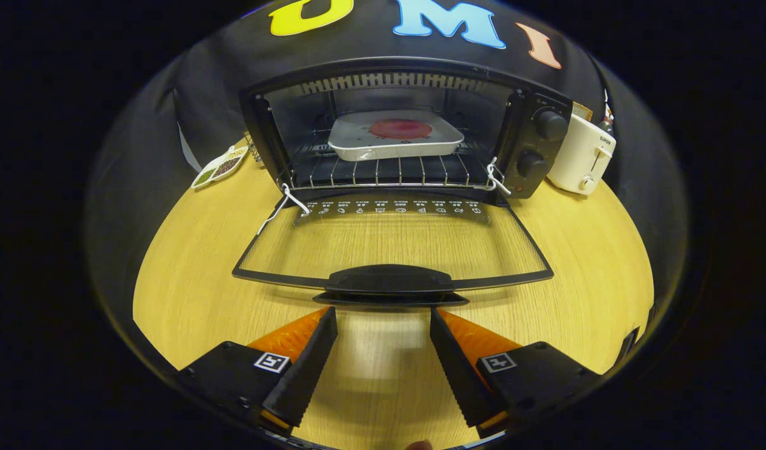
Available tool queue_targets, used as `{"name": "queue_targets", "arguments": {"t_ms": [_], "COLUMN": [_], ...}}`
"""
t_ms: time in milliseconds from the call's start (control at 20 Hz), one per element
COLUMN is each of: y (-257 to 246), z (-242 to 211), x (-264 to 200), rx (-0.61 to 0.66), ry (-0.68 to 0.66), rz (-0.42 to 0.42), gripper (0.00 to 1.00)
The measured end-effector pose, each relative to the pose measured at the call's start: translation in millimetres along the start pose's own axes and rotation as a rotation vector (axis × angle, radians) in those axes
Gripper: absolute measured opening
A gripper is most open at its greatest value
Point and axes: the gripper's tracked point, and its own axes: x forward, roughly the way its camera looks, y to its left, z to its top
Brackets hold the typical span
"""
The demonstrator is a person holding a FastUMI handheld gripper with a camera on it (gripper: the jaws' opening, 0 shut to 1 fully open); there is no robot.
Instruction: Open the toaster oven, put the food inside, and close the toaster oven door.
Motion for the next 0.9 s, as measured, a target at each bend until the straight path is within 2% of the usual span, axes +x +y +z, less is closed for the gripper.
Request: {"name": "queue_targets", "arguments": {"t_ms": [600,900], "y": [0.9,1.6], "z": [34.8,55.7], "x": [-37.0,-53.9], "rx": [0.07,0.036], "ry": [-0.092,-0.183], "rz": [0.026,0.006], "gripper": [0.95,0.95]}}
